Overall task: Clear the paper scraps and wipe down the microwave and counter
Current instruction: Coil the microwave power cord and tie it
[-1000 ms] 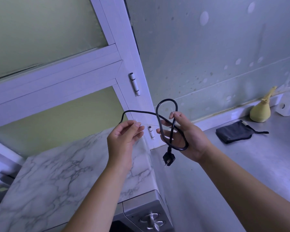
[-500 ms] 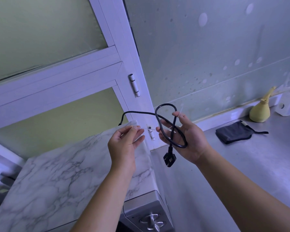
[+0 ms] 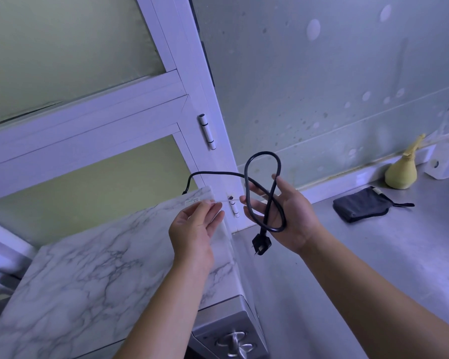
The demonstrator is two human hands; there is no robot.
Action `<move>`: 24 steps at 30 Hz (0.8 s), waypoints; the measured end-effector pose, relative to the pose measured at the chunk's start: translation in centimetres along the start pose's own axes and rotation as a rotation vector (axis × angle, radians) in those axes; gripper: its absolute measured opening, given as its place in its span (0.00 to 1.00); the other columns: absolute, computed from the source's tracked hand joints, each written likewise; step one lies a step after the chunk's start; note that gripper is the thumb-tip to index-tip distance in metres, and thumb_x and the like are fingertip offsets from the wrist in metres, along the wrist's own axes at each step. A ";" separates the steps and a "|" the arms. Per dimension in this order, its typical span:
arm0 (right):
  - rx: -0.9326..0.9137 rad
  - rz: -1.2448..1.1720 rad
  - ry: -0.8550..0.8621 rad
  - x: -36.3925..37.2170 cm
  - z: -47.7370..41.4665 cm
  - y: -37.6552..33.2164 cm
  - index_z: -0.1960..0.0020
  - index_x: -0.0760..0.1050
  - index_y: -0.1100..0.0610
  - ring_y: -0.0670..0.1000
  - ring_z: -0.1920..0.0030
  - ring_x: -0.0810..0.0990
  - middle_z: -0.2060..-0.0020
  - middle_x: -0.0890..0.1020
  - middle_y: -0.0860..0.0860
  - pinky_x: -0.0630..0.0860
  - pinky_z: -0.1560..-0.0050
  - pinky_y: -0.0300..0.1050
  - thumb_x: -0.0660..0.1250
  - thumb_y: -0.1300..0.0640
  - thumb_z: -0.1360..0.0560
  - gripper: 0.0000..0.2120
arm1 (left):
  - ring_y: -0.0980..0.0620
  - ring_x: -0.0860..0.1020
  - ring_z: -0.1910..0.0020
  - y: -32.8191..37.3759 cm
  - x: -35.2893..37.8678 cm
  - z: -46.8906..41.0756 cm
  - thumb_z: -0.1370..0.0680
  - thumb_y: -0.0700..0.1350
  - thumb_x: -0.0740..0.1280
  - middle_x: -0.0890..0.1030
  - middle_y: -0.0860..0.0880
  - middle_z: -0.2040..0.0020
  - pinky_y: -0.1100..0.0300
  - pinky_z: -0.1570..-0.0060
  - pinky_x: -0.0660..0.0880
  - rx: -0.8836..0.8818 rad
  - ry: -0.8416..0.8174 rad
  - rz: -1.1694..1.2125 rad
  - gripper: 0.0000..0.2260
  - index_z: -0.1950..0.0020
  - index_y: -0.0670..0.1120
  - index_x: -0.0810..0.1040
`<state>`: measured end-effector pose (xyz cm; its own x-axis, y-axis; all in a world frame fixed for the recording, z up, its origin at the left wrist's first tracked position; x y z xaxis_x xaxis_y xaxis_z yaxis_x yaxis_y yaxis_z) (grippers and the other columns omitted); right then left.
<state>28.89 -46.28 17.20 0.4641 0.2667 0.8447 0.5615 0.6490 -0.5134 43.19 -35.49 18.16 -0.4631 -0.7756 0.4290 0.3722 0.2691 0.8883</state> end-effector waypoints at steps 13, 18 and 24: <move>0.008 0.080 0.005 -0.6 -0.4 0.3 0.35 0.74 0.53 0.64 0.53 0.85 0.39 0.83 0.55 0.79 0.51 0.55 0.59 0.50 0.16 0.13 | 0.45 0.86 0.57 -0.9 0.8 0.5 0.23 0.33 0.70 0.85 0.40 0.60 0.58 0.58 0.82 -0.047 -0.044 0.003 0.02 0.55 0.38 0.78; -0.064 0.195 0.011 0.0 -0.2 -0.3 0.35 0.75 0.42 0.64 0.53 0.85 0.38 0.82 0.57 0.78 0.53 0.52 0.53 0.50 0.14 0.15 | 0.44 0.86 0.56 0.4 1.2 0.8 0.25 0.35 0.73 0.86 0.42 0.59 0.58 0.56 0.81 0.148 -0.086 -0.108 0.04 0.54 0.38 0.80; -0.238 0.430 0.026 1.1 0.2 -0.9 0.32 0.64 0.25 0.64 0.51 0.86 0.43 0.85 0.53 0.76 0.42 0.54 0.47 0.51 0.13 0.21 | 0.50 0.84 0.57 2.5 3.9 1.8 0.25 0.38 0.74 0.86 0.46 0.58 0.60 0.54 0.79 0.420 -0.320 -0.360 0.06 0.57 0.49 0.83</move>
<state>28.76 -46.42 18.62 0.7035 0.4549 0.5461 0.4547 0.3025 -0.8377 40.83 -36.79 22.30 -0.7416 -0.6680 0.0619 -0.1684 0.2747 0.9467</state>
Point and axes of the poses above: each hand's wrist, its own z-axis away from the middle knuckle, its own x-axis out of the palm, y = z × x, the point moved 6 cm from there along -z, towards the middle knuckle
